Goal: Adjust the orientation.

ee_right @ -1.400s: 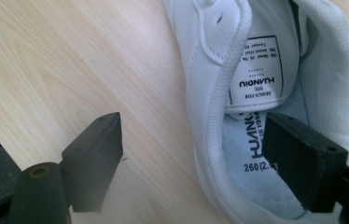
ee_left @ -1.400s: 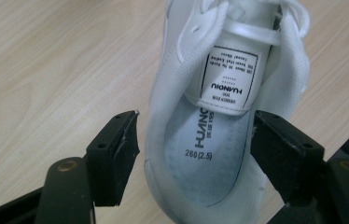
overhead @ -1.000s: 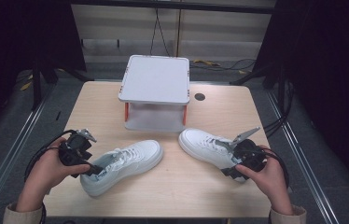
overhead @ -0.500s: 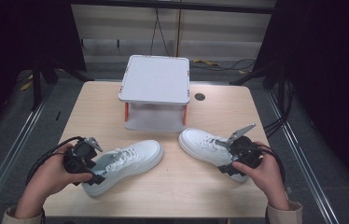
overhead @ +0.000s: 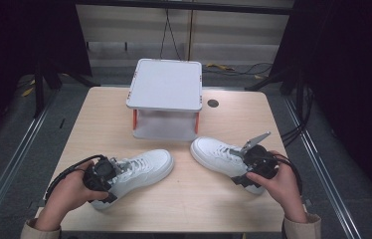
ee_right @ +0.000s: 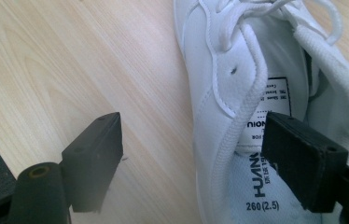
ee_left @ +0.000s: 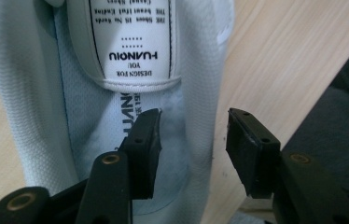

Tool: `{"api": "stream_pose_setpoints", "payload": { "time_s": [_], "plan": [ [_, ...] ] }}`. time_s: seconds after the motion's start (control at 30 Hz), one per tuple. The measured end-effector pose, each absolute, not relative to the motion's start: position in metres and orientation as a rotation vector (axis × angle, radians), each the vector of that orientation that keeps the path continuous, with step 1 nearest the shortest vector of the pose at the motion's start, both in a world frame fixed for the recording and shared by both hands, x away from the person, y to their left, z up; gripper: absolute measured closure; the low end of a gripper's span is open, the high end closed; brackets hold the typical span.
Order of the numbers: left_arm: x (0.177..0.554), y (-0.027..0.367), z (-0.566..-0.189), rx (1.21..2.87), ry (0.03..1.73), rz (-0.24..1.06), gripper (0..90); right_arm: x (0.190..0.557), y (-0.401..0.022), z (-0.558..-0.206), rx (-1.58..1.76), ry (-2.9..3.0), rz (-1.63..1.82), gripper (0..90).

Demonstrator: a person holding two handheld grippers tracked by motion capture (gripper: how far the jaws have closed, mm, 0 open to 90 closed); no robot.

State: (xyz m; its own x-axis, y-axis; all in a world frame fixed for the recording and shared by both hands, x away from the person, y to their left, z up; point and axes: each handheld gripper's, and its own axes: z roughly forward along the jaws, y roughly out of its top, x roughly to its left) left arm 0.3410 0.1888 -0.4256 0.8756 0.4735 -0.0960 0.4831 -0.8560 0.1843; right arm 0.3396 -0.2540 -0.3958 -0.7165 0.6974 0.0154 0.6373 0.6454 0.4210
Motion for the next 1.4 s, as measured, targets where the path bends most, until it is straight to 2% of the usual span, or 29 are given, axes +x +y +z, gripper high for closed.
{"api": "stream_pose_setpoints", "payload": {
  "time_s": [0.17, 0.37, 0.4, 0.43, 0.5, 0.7, 1.07, 1.4],
  "plan": [
    [0.341, 0.187, -0.429, 2.869, 0.702, -0.027, 59.5, 0.340, -0.252, -0.397, 1.104, 2.718, 0.607, 20.1],
    [0.341, 0.187, -0.430, 2.867, 0.717, -0.035, 64.8, 0.340, -0.252, -0.398, 1.098, 2.723, 0.612, 20.1],
    [0.341, 0.187, -0.430, 2.863, 0.708, -0.032, 66.4, 0.340, -0.252, -0.398, 1.098, 2.723, 0.614, 20.1],
    [0.340, 0.186, -0.430, 2.862, 0.705, -0.050, 72.9, 0.340, -0.252, -0.398, 1.092, 2.726, 0.617, 20.1],
    [0.340, 0.185, -0.429, 2.856, 0.744, -0.067, 78.6, 0.340, -0.251, -0.398, 1.098, 2.726, 0.618, 20.1],
    [0.340, 0.183, -0.427, 2.836, 0.782, -0.079, 80.9, 0.340, -0.252, -0.397, 1.095, 2.724, 0.630, 20.1],
    [0.345, 0.176, -0.386, 2.737, 0.810, -0.045, 82.7, 0.338, -0.256, -0.392, 1.085, 2.706, 0.658, 20.1],
    [0.361, 0.172, -0.346, 2.691, 0.874, 0.114, 82.7, 0.337, -0.260, -0.389, 1.090, 2.694, 0.678, 20.1]
  ]
}}
